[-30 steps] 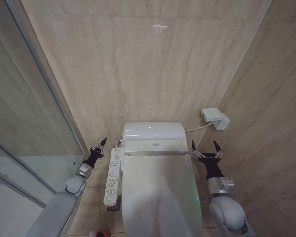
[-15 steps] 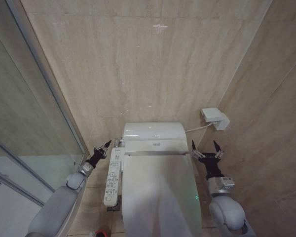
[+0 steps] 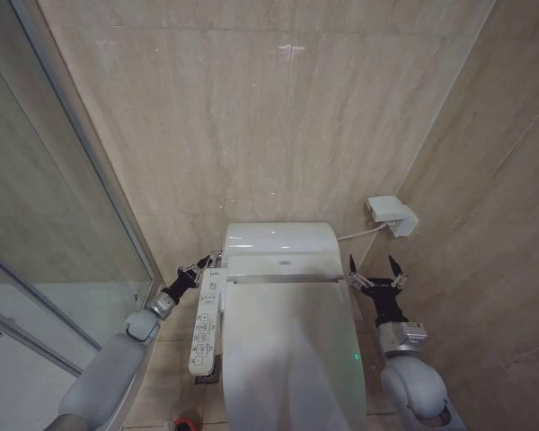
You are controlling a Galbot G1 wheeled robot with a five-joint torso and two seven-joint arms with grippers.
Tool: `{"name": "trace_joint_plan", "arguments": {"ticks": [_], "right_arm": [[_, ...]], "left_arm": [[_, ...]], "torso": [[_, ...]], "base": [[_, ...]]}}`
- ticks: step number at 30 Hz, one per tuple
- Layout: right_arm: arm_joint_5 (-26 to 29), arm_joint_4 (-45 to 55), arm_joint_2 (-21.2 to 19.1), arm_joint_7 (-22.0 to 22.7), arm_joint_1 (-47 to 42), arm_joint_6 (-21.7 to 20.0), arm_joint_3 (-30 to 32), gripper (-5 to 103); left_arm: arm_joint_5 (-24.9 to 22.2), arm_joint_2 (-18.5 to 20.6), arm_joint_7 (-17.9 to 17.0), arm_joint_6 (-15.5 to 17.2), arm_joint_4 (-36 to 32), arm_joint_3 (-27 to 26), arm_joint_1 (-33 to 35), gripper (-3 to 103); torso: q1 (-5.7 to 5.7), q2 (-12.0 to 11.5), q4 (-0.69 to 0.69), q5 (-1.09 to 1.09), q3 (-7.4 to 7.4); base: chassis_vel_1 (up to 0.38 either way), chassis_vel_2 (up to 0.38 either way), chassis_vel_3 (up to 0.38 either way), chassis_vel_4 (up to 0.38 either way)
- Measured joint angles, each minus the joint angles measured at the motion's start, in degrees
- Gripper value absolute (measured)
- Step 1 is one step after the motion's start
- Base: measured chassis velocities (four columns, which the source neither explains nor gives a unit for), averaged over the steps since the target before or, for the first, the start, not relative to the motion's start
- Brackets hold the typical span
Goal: Open the toilet lid, clean the toilet bowl with a toilet brush, close the toilet lid, and flush.
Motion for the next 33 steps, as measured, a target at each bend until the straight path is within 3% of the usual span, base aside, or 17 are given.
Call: {"name": "trace_joint_plan", "arguments": {"ticks": [33], "right_arm": [[0.00,0.01,0.01,0.00,0.00,0.00,0.00,100]], "left_arm": [[-0.46,-1.48,2.05,-0.75,2.84,-0.14,0.84,0]], "torso": [[0.00,0.00,-0.03,-0.02,0.01]], "base": [[0.000,0.000,0.000,0.000]]}}
